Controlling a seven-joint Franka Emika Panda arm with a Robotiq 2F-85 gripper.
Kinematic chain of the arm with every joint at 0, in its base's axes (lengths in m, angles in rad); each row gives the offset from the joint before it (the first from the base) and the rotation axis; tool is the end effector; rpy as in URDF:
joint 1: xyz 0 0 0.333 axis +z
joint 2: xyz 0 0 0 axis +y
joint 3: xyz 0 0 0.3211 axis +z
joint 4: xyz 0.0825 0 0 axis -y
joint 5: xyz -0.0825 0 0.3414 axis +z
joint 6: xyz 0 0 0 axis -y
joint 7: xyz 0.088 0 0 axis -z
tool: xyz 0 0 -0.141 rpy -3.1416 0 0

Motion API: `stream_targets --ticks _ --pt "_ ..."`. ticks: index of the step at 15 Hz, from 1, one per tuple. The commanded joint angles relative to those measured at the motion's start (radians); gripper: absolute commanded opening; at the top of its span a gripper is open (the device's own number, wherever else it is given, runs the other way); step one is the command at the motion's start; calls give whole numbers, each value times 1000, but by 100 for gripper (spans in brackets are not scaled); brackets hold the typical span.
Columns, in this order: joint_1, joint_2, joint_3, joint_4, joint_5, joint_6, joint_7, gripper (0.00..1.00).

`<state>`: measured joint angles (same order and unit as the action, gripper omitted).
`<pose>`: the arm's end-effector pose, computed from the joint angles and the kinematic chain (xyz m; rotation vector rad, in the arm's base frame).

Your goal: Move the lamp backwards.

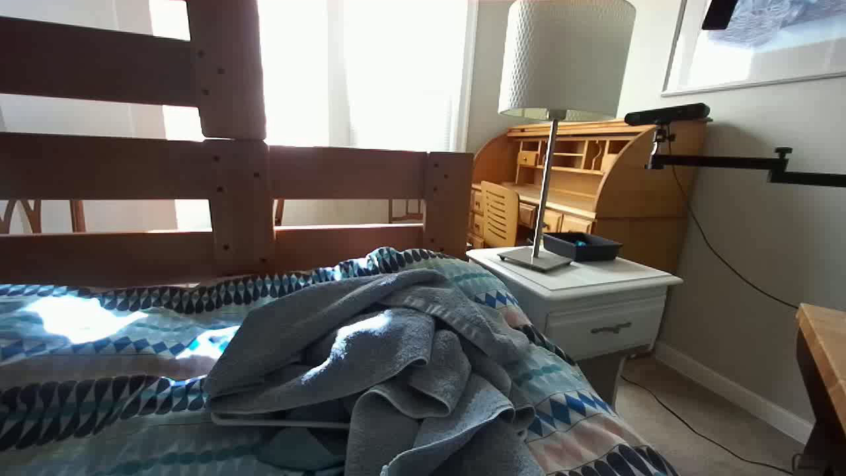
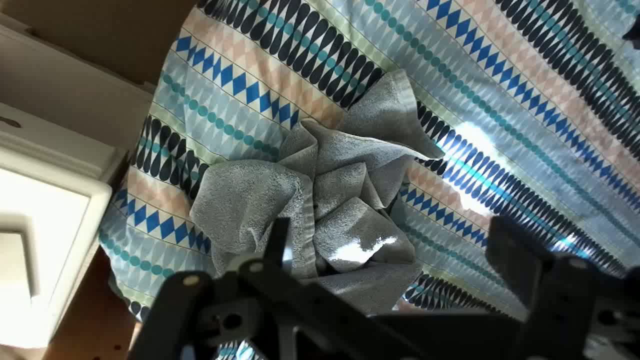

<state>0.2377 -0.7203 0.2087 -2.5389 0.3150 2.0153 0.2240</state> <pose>0.2740 0.1696 0.4993 -2.9231 -0.1105 -0.1956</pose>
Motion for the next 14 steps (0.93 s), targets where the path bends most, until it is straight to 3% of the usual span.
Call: stream_targets --ticks 1,5,10,14 --pt "-8 -1 6 3 4 -5 -4 100" --pt "-19 -1 18 -10 -6 29 7 100" --pt "-113 27 91 -113 -82 397 80 100" --pt "-238 80 154 -182 -195 657 199 100"
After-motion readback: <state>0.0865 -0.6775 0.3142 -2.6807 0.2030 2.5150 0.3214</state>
